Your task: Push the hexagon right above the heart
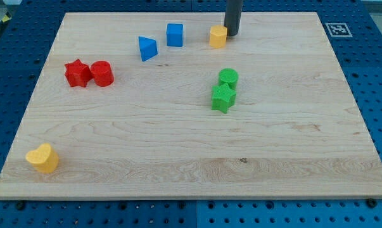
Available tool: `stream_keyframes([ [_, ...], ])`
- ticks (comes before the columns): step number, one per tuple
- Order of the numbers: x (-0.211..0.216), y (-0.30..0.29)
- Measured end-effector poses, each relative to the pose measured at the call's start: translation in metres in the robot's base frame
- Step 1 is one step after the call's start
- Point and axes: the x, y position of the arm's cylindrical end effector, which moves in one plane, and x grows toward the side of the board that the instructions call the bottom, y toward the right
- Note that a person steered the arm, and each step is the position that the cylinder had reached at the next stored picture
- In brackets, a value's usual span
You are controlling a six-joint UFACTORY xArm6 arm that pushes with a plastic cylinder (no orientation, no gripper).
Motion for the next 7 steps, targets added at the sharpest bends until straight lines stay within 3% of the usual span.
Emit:
stream_keyframes([
  [5, 0.015, -0.074],
  [7, 0.057, -0.100],
])
